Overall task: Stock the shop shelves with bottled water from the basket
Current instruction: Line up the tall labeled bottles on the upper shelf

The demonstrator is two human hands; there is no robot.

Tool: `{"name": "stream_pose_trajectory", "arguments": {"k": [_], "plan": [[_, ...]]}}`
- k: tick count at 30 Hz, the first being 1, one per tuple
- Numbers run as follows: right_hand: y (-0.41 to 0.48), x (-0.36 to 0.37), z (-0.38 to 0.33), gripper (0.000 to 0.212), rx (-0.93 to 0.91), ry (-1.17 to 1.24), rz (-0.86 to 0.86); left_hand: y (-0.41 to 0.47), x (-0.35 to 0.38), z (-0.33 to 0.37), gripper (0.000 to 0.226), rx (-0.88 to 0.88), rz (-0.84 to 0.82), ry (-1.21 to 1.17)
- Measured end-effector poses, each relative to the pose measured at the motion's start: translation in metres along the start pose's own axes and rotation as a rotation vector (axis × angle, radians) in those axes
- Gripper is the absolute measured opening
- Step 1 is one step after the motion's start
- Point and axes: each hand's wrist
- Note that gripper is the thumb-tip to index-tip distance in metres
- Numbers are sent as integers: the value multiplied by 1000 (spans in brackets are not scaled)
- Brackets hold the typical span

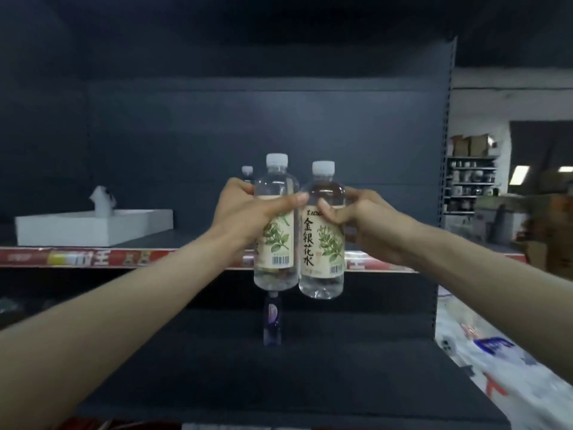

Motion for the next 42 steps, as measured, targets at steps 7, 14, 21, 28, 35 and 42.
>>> {"name": "stream_pose_trajectory", "arguments": {"k": [7, 14, 21, 28, 35, 42], "plan": [[77, -3, 3, 28, -20, -74, 66, 88, 2, 11, 116, -17, 147, 17], [116, -10, 63, 32, -13, -55, 138, 117, 23, -11, 107, -69, 303, 17], [142, -24, 92, 28, -14, -135, 28, 145, 33, -39, 89, -34, 239, -2], [133, -25, 105, 45, -31, -126, -26, 145, 22, -59, 106, -44, 71, 43], [80, 3, 147, 74, 36, -857, 89, 126, -25, -77, 49, -193, -195, 438], [102, 5, 145, 50, 174, -949, 104, 141, -5, -85, 20, -102, -55, 721]]}}
Point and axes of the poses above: each hand's wrist, its own y-axis towards the middle knuckle, its own x-axis out of the palm, z = x × y, and after that the axes turned 14 degrees about -x, right-handed
